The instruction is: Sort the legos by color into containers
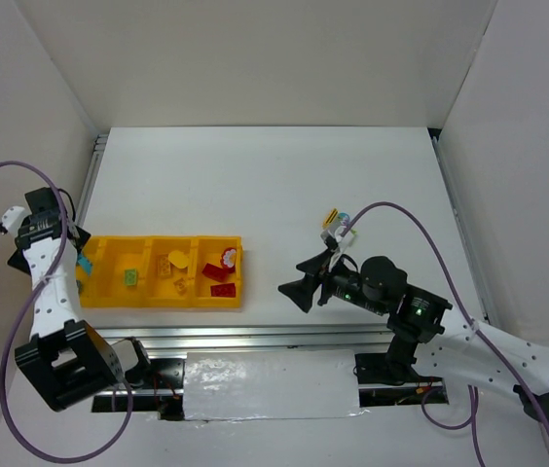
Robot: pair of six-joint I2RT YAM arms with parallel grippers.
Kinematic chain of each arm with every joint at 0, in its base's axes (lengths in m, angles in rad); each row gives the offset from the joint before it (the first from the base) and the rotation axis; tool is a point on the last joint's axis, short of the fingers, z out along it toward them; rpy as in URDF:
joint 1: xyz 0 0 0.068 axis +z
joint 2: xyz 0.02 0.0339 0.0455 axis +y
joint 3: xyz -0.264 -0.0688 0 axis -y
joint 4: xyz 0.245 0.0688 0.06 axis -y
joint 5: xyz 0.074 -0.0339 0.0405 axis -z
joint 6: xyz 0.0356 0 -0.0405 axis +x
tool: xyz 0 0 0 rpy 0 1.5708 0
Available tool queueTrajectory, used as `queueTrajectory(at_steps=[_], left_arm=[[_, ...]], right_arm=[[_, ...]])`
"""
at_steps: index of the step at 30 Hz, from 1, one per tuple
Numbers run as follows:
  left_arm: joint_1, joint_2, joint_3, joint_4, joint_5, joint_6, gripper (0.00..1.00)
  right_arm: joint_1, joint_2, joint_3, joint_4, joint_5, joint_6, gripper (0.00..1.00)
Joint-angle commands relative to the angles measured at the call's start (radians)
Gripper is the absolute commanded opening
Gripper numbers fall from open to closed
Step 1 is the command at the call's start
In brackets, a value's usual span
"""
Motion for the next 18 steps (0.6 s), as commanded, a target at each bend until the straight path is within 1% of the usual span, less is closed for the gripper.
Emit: queueTrajectory(at_steps=[1, 3, 4, 5, 6, 7, 8, 9, 10, 11, 12, 13, 14, 15, 16, 18], left_arm=[[0.005, -0.036, -0.01, 0.037, 0.03, 0.021, 1.0], [0.002, -0.055, -0.019, 0.051, 0.075, 0.044, 1.0], [-0.01, -0.076, -0.025, 0.066, 0.088, 0.053, 1.0], [-0.02, -0.087, -0.028, 0.074, 0.106, 0.069, 0.99], [-0.036, -0.101, -0.033, 0.08, 0.111, 0.075, 1.0], [-0.065, -0.128, -0.033, 0.093, 0.125, 0.083, 1.0], [-0.085, -0.142, -0.034, 0.101, 0.143, 0.098, 1.0], [-0.112, -0.161, -0.038, 0.112, 0.18, 0.119, 0.99], [-0.17, -0.197, -0.036, 0.121, 0.201, 0.133, 0.99], [-0.206, -0.213, -0.034, 0.129, 0.212, 0.147, 1.0], [-0.247, -0.23, -0.025, 0.13, 0.218, 0.15, 1.0], [-0.334, -0.263, -0.019, 0.13, 0.226, 0.152, 1.0], [-0.373, -0.277, -0.015, 0.143, 0.243, 0.158, 1.0], [-0.416, -0.289, -0.005, 0.15, 0.273, 0.161, 0.99], [-0.497, -0.309, -0.002, 0.158, 0.33, 0.161, 1.0], [-0.601, -0.32, 0.005, 0.189, 0.356, 0.146, 0.99]], right_arm=[[0.01, -0.025, 0.006, -0.004, 0.029, 0.018, 0.81], [0.008, -0.025, 0.015, -0.021, 0.066, 0.047, 0.82], [0.007, -0.022, 0.019, -0.045, 0.095, 0.063, 0.86], [0.01, -0.013, 0.033, -0.062, 0.173, 0.104, 0.89], [0.005, -0.005, 0.042, -0.085, 0.219, 0.128, 0.92], [0.008, 0.016, 0.052, -0.137, 0.265, 0.155, 0.98], [0.005, 0.03, 0.079, -0.168, 0.358, 0.209, 0.99], [0.002, 0.045, 0.099, -0.206, 0.403, 0.243, 1.0], [-0.002, 0.064, 0.116, -0.284, 0.442, 0.273, 1.0], [-0.01, 0.099, 0.153, -0.317, 0.48, 0.321, 1.0], [-0.033, 0.116, 0.168, -0.372, 0.486, 0.343, 1.0], [-0.048, 0.145, 0.182, -0.394, 0.488, 0.377, 1.0], [-0.064, 0.16, 0.206, -0.41, 0.485, 0.391, 1.0], [-0.121, 0.174, 0.216, -0.429, 0.461, 0.402, 1.0], [-0.154, 0.199, 0.222, -0.446, 0.435, 0.406, 1.0], [-0.229, 0.219, 0.227, -0.443, 0.343, 0.403, 1.0]])
